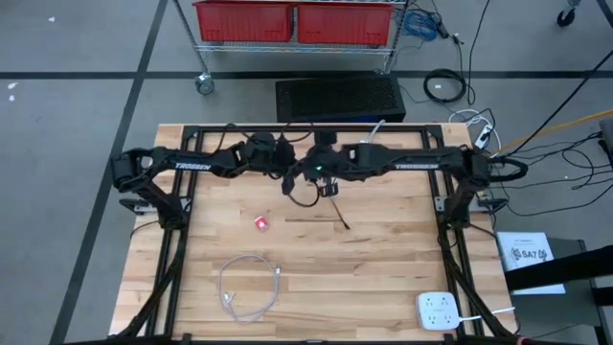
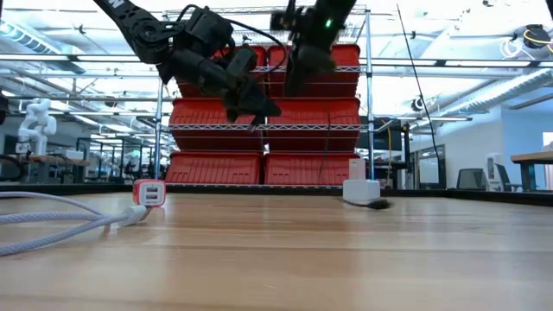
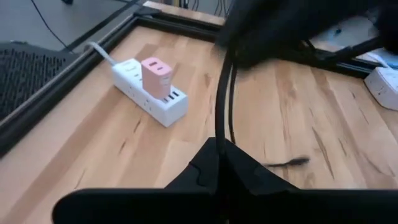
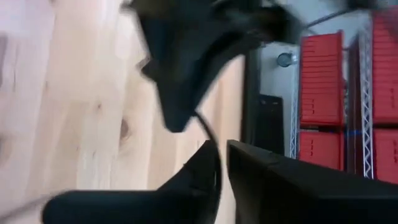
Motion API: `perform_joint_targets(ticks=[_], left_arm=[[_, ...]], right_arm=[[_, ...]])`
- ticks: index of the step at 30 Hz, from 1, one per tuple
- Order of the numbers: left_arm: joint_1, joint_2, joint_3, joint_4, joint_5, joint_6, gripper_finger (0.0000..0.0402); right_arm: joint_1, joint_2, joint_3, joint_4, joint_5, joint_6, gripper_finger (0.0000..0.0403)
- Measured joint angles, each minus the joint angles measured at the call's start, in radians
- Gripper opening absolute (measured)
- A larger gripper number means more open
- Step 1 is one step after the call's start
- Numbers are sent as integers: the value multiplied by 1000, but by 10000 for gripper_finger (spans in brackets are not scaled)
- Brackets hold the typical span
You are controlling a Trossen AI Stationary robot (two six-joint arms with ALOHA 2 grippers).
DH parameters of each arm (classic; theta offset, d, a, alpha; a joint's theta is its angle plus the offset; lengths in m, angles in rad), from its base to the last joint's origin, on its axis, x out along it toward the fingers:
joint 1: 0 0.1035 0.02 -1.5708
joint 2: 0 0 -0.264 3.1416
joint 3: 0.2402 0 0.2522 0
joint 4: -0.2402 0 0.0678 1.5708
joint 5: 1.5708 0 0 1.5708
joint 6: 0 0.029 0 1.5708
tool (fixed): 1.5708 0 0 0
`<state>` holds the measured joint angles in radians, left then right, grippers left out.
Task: Insert USB
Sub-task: Insert the black charger cable into the pink charger adapter
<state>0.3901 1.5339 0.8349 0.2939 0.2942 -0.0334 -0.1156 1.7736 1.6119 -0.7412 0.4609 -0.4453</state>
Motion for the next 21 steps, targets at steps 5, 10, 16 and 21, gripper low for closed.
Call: perform_joint_targets(ticks=[5,10,16,21], left_arm=[[0,0,-2,40,54,32,7],[0,0,-10,150,165,39,6],[20,0,-69,391,234,-13,6],[39,1,-125,548,237,-64,6]], right_arm=[[-32,-130,0,-31,-123,118,81],[-81,-237,-21,-54,-328,227,96],[-78,-355,-244,84,-442,305,97],[-100,-483,-559,314,-316,417,97]])
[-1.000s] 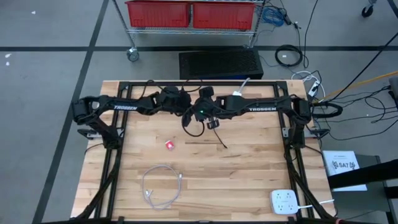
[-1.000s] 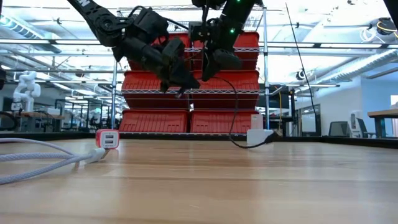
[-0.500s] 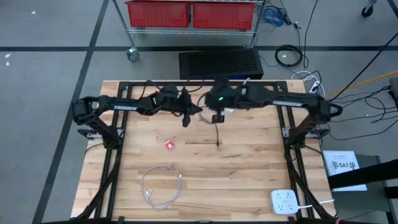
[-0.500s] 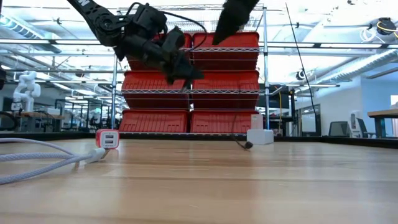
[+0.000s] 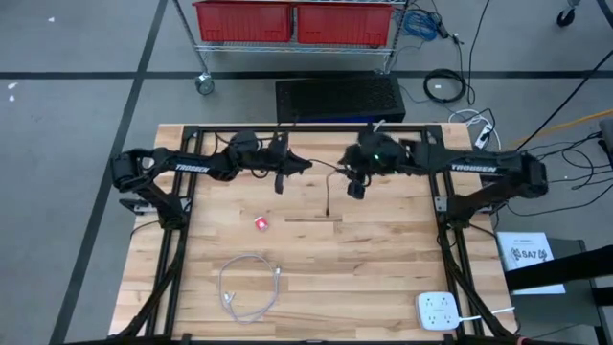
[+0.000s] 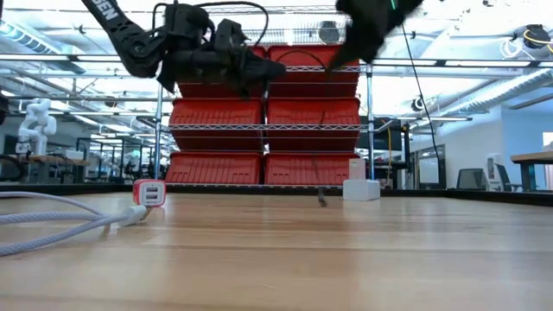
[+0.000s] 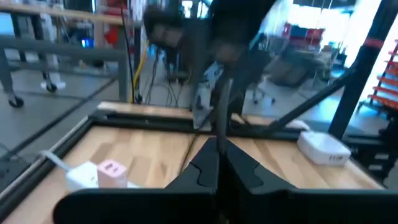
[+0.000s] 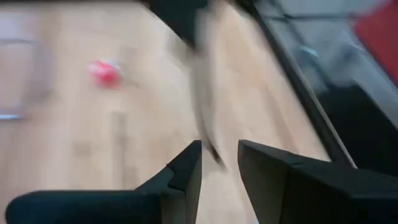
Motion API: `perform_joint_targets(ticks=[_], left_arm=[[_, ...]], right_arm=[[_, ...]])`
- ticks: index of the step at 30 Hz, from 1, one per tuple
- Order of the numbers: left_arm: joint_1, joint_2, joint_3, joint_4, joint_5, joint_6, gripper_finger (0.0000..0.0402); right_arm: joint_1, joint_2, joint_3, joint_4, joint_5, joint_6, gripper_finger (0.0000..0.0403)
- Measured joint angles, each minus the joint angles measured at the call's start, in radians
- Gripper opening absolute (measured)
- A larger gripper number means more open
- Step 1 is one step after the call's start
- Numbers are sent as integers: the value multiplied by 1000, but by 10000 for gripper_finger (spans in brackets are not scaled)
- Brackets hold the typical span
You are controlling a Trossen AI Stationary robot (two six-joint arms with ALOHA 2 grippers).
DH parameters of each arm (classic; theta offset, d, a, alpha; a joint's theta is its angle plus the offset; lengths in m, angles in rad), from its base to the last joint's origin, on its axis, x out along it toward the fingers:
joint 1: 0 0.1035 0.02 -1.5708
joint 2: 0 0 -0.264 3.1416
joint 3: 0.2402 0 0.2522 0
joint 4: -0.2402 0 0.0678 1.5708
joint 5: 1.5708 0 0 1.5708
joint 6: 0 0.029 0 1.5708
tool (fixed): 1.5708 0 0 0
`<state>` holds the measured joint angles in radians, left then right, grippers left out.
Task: Insert USB
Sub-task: Insert the black charger cable into the pink charger adapter
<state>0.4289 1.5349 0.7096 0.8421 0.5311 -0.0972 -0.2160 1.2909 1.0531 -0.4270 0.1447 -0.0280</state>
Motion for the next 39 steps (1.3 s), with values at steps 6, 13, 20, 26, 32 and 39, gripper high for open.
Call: perform_joint_targets(ticks=[6,13,20,26,32,39], left_arm=[[29,1,-39,123,0,-58,6],[30,1,-43,181,0,-81,6],[155,-5,-43,199,-2,-180,6],[204,3,-48,146,13,-237,6],[107,8,-48,195,28,-231,6],[0,8,-48,318,17,-274,6]], right_arm=[[-131,-35,-314,268,293,127,50],[-367,30,-443,469,265,213,5],[-444,174,-452,580,133,256,1],[-430,255,-450,612,49,341,0],[-373,279,-450,673,-122,363,0],[-304,305,-448,692,-236,391,0]])
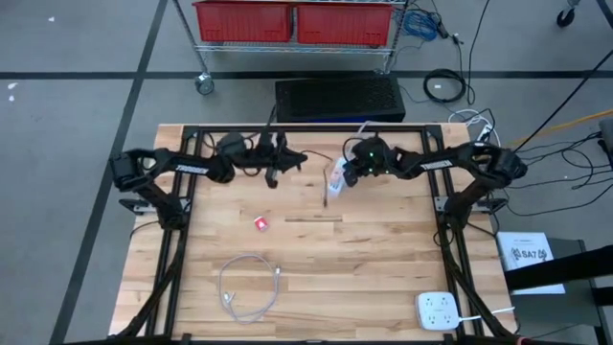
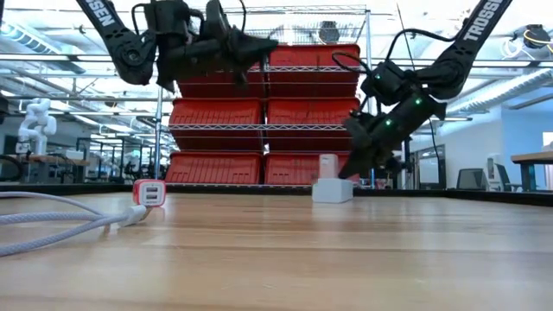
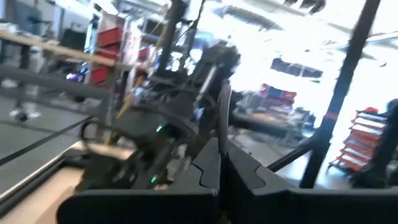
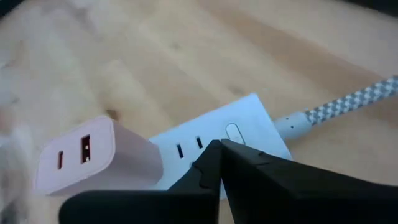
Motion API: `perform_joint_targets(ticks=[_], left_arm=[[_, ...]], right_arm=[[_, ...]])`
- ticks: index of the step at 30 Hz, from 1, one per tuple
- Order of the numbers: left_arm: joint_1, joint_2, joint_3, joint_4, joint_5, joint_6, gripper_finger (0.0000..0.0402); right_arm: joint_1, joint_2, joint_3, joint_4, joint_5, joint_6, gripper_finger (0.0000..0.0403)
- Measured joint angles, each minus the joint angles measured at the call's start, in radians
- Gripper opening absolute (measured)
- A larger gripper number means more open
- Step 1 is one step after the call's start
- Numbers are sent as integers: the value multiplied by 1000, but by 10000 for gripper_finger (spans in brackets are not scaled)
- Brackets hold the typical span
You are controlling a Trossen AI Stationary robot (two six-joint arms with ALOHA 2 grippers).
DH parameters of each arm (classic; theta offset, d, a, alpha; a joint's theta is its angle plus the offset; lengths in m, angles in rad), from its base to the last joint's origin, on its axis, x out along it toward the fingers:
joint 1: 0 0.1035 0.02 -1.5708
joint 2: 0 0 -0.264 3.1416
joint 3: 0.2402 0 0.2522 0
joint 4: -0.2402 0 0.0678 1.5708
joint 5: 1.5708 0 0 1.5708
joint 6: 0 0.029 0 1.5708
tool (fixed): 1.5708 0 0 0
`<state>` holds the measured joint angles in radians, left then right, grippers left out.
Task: Insert USB
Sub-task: Insert the black charger cable into the pink charger adapter
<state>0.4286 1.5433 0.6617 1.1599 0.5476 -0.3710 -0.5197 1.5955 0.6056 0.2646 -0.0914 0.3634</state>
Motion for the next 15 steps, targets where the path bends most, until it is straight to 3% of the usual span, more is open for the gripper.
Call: perform_joint_targets(ticks=[5,9,15], left_arm=[[-39,0,0,39,-5,-17,6],[-63,0,0,20,-25,-12,6],[-97,10,1,3,-78,62,6]], right_arm=[[27,-38,2,-3,-19,19,0],[28,-154,26,-38,-20,4,0],[9,-413,25,-335,66,-83,0]])
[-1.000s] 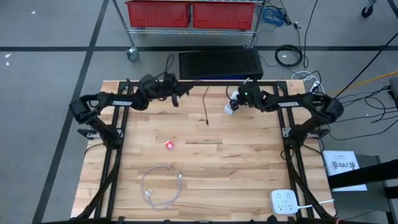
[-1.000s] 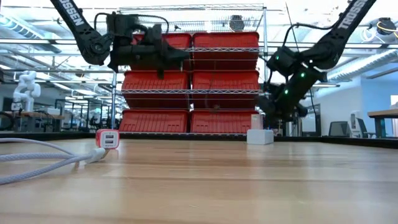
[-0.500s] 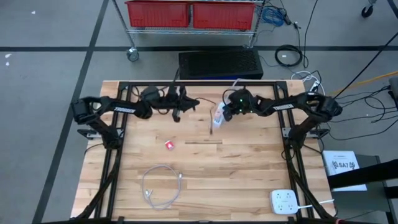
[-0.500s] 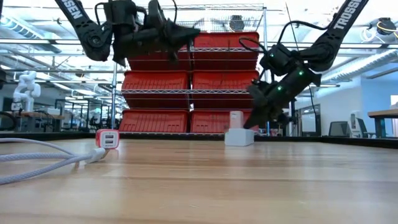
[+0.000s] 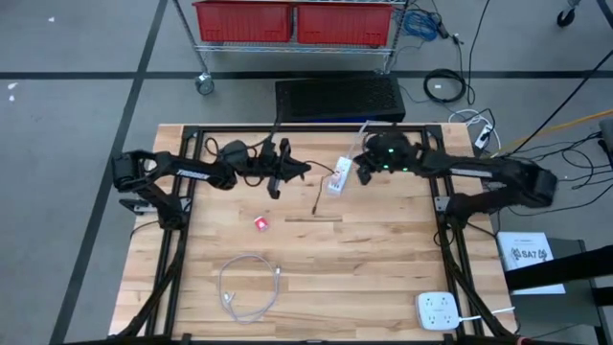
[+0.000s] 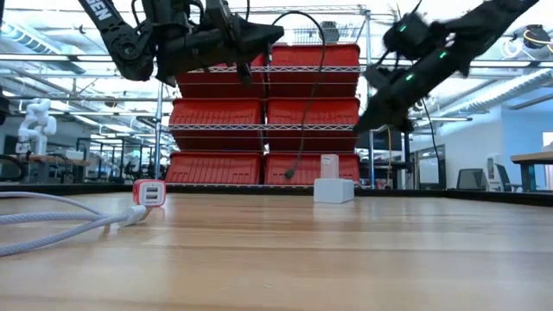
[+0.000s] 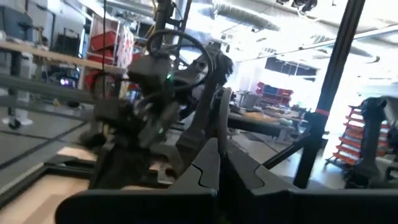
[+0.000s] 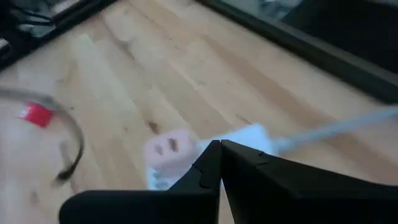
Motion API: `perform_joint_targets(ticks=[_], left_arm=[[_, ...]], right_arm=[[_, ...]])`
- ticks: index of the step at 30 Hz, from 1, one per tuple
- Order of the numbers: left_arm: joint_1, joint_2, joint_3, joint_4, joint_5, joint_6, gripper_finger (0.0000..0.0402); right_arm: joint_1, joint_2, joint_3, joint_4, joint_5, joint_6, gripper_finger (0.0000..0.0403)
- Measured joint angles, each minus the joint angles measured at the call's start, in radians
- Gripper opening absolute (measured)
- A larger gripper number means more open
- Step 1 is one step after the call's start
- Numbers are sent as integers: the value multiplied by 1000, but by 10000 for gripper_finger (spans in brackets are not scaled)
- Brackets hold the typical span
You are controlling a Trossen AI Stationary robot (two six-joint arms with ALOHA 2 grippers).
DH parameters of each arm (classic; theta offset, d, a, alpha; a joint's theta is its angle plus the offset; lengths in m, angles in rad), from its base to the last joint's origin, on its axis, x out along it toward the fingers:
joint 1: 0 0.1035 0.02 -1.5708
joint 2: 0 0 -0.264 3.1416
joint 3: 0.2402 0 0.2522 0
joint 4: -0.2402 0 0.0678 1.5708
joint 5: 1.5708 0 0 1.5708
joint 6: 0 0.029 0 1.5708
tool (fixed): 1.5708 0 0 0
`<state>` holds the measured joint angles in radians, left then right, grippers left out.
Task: Insert USB
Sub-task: Insert the black charger cable into the pink charger adapter
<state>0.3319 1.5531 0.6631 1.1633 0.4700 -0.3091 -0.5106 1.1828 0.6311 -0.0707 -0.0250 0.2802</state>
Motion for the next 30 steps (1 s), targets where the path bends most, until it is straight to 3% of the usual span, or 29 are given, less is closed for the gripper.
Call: perform_joint_targets(ticks=[4,6,9,12,17,24,30], left_arm=[[-16,67,39,1,-7,5,6],[-26,117,76,6,3,8,6],[-33,179,126,27,25,6,6],[-33,203,158,54,50,1,6],[-30,205,177,53,74,7,6],[-20,221,175,-28,77,64,6],[-2,271,162,-19,74,80,6]], right_arm=[[-5,-105,-38,-120,134,16,0],[0,-103,-100,-42,188,56,0],[1,-47,-215,228,231,90,0],[-16,47,-270,469,226,99,0],[-53,254,-227,620,212,36,0],[-83,481,-73,609,130,-54,0],[-69,559,-40,603,45,-8,0]])
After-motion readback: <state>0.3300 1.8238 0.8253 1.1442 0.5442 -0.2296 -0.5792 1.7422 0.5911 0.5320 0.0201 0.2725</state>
